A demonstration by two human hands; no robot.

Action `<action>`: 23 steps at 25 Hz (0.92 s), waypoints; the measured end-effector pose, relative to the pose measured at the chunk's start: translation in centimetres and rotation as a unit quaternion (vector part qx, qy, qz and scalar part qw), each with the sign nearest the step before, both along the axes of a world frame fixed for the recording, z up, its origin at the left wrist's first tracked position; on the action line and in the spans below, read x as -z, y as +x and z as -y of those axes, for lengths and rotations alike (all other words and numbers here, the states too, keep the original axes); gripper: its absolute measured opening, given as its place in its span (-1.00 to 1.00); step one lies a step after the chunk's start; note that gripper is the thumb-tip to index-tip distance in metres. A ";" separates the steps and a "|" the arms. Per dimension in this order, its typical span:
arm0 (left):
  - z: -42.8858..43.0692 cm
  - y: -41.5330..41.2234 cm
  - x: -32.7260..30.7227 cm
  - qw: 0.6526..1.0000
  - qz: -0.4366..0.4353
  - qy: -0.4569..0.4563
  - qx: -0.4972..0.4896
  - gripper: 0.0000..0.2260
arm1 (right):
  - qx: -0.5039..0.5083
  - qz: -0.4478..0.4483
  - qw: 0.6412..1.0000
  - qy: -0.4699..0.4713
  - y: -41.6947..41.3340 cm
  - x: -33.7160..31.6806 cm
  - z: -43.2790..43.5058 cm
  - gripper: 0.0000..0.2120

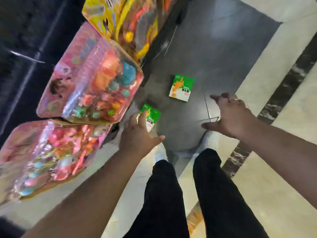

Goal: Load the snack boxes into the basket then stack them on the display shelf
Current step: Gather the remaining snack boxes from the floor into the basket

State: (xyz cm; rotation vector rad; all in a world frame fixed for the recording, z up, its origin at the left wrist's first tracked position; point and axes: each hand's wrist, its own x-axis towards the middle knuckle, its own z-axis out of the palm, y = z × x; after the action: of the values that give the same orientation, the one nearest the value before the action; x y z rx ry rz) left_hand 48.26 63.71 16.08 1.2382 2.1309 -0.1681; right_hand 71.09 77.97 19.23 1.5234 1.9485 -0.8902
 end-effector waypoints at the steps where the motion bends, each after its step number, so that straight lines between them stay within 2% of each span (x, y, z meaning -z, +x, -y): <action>1: 0.0 0.0 3.5 1.000 0.000 -0.016 -0.016 -0.04 | -0.002 -0.005 1.000 -0.009 0.1 3.8 -0.7 -0.01; 3: 0.1 -0.1 10.3 0.999 0.008 -0.046 -0.022 -0.01 | 0.012 -0.010 1.000 -0.027 0.3 10.8 -1.2 -0.02; 7: 1.2 -1.5 22.9 0.996 -0.021 -0.084 0.034 0.06 | 0.046 -0.018 0.998 -0.046 -0.2 24.1 -1.2 -0.03; 11: 2.4 -4.3 32.5 0.988 -0.068 -0.135 0.005 0.13 | 0.022 -0.024 0.999 0.000 -2.4 34.4 -2.3 0.07; 14: 3.5 -5.0 37.2 0.985 -0.063 -0.161 -0.015 0.20 | -0.114 -0.001 0.991 0.074 -4.3 38.5 -4.7 0.19; 17: 4.5 -5.1 40.3 0.989 -0.075 -0.129 0.002 0.25 | -0.195 0.029 0.975 0.100 -6.0 41.6 -8.1 0.29; 20: 4.7 -5.1 42.3 0.994 -0.087 -0.069 -0.018 0.24 | -0.208 0.056 0.973 0.083 -6.8 43.9 -10.1 0.33; 23: 4.5 -5.0 43.2 0.995 -0.091 -0.030 -0.036 0.21 | -0.179 0.047 0.980 0.069 -7.1 45.2 -10.3 0.33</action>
State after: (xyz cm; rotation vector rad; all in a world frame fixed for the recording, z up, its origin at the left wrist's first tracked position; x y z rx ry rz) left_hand 43.22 59.23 -27.17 1.1486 2.3055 -0.3220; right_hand 63.99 88.32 -25.94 1.2030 2.1590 -0.5292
